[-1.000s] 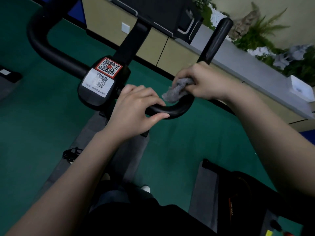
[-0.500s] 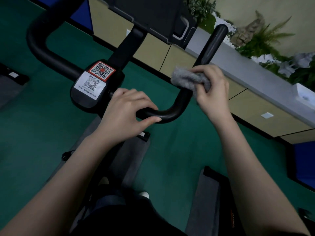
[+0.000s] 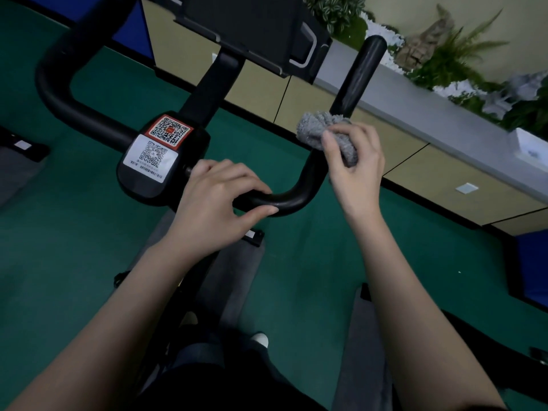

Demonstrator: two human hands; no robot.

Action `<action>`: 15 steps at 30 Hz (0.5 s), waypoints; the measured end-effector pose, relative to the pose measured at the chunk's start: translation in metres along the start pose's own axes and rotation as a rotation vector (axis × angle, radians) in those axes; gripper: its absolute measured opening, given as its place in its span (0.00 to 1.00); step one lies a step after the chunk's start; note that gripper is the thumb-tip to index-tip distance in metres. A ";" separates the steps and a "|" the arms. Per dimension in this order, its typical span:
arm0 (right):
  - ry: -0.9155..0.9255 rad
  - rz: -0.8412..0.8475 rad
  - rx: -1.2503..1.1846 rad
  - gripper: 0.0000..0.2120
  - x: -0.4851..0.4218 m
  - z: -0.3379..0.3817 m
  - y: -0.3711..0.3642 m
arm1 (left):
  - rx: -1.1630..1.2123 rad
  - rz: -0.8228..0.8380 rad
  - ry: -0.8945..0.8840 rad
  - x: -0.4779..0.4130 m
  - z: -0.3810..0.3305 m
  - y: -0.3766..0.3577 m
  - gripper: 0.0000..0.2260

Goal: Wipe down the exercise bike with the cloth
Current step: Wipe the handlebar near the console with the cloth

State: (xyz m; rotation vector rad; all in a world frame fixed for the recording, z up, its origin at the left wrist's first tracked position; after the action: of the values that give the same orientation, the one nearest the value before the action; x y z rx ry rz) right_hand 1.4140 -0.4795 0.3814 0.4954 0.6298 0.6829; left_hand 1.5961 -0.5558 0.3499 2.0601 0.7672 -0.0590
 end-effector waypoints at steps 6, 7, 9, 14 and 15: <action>-0.022 -0.082 0.021 0.05 0.006 -0.003 0.003 | -0.013 -0.009 -0.015 0.001 0.001 -0.001 0.14; -0.019 -0.081 0.030 0.05 0.013 -0.002 0.002 | -0.013 -0.012 -0.011 0.001 0.001 -0.001 0.14; 0.001 -0.080 0.045 0.05 0.024 0.000 -0.002 | -0.012 -0.019 -0.005 0.001 0.002 0.000 0.13; -0.026 -0.127 0.037 0.05 0.013 0.002 -0.005 | -0.027 -0.026 -0.019 0.001 0.003 -0.001 0.12; -0.046 -0.145 0.021 0.05 0.015 0.001 -0.006 | -0.025 -0.023 -0.019 0.001 0.003 0.000 0.13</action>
State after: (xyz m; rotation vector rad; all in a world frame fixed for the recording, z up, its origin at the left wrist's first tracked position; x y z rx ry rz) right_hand 1.4262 -0.4733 0.3728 0.4792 0.6237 0.5268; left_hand 1.5973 -0.5571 0.3478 2.0247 0.7767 -0.0819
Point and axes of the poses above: each hand's wrist, its own x-axis away from the middle knuckle, its own y-axis out of the back of the hand, z = x × y, the point moved 6 cm from there along -x, towards the middle knuckle, and after that the axes turned 6 degrees about z, right-handed, at the moved point
